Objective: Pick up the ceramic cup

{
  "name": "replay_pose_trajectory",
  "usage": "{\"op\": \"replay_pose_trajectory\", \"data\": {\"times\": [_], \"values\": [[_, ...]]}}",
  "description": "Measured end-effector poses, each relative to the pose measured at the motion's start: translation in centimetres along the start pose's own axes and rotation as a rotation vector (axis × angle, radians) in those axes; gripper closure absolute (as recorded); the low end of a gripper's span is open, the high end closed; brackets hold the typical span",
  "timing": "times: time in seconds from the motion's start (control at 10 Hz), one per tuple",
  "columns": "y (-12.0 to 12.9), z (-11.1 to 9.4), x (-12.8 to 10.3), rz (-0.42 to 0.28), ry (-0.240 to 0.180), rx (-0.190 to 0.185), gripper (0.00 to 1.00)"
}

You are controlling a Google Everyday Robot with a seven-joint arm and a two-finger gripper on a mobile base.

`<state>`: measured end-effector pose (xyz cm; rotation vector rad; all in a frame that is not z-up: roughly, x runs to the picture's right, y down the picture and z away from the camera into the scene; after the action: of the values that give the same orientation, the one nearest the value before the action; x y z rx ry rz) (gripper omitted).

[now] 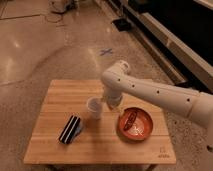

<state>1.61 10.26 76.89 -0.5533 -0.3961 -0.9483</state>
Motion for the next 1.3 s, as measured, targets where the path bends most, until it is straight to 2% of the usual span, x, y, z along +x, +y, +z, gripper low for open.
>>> {"op": "replay_pose_trajectory", "data": {"times": [0.4,0.5,0.9,1.2,1.3], "values": [[-1.3,3.7,-0.6,-0.013,-0.025,-0.037,0.21],[-1.6,4.1,-0.5,-0.013,-0.018,-0.039,0.27],[-2.9,4.2,-0.2,-0.010,0.003,0.005,0.69],[-2.9,3.3,-0.4,0.003,-0.019,0.051,0.97],[-2.7,2.7,-0.4,0.006,-0.029,0.068,1.00]]}}
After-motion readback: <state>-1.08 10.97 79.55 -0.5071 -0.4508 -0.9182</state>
